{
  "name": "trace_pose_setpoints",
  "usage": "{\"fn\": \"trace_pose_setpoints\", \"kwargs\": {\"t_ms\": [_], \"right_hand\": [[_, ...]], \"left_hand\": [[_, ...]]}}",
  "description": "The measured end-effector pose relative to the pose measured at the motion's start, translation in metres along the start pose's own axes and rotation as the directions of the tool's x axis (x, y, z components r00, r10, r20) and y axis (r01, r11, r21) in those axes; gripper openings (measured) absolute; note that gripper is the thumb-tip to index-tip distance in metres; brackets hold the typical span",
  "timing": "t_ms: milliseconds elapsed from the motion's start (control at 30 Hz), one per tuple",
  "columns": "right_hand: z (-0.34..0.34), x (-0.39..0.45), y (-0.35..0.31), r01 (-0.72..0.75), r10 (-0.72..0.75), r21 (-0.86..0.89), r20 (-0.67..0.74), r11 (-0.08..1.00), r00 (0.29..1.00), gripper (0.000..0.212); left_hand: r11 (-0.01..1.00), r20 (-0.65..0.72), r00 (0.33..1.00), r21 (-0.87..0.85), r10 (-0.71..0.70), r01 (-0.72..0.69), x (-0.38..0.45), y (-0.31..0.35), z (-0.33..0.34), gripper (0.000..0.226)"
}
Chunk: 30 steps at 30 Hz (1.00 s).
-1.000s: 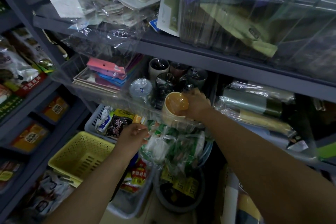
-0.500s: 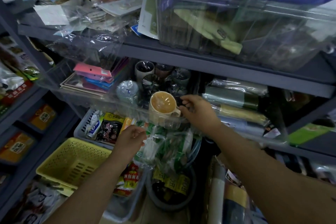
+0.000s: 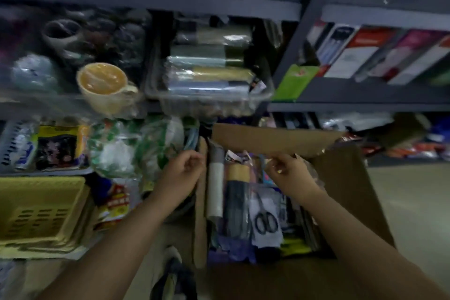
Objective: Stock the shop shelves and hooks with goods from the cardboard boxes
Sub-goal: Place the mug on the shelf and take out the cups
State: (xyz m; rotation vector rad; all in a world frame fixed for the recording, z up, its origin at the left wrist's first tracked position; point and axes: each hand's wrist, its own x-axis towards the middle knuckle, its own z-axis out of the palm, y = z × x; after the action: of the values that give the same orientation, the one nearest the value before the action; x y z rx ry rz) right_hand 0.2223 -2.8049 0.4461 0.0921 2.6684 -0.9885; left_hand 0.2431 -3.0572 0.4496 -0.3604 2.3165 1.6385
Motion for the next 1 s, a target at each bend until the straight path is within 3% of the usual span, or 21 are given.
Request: {"fn": "trace_pose_setpoints", "kwargs": {"t_ms": [100,233,467,767,1000], "right_hand": [[0.001,-0.023,0.053,-0.187,0.188,-0.022,0.114,0.982,0.975,0.023],[0.015,-0.043,0.097,-0.289,0.305,-0.102,0.205,0.952,0.930,0.034],[0.060,-0.040,0.101,-0.267,0.263,-0.036,0.342,0.963,0.902,0.053],[0.100,-0.007,0.091,-0.297,0.287,-0.028,0.355,0.955,0.890,0.075],[0.133,0.026,0.079,-0.437,0.393,0.066,0.335,0.897,0.856,0.071]], "left_hand": [[0.999,0.098,0.995,0.052,0.003,-0.008,-0.009,-0.007,0.050,0.017],[0.982,0.167,0.983,0.183,-0.072,0.041,-0.017,-0.030,0.096,0.009],[0.955,0.043,0.993,0.283,-0.109,0.093,-0.023,-0.051,0.118,0.012],[0.933,-0.157,0.982,0.325,-0.109,0.156,-0.020,-0.082,0.106,0.033],[0.937,-0.218,0.965,0.282,-0.146,0.205,-0.018,-0.098,0.104,0.045]]}}
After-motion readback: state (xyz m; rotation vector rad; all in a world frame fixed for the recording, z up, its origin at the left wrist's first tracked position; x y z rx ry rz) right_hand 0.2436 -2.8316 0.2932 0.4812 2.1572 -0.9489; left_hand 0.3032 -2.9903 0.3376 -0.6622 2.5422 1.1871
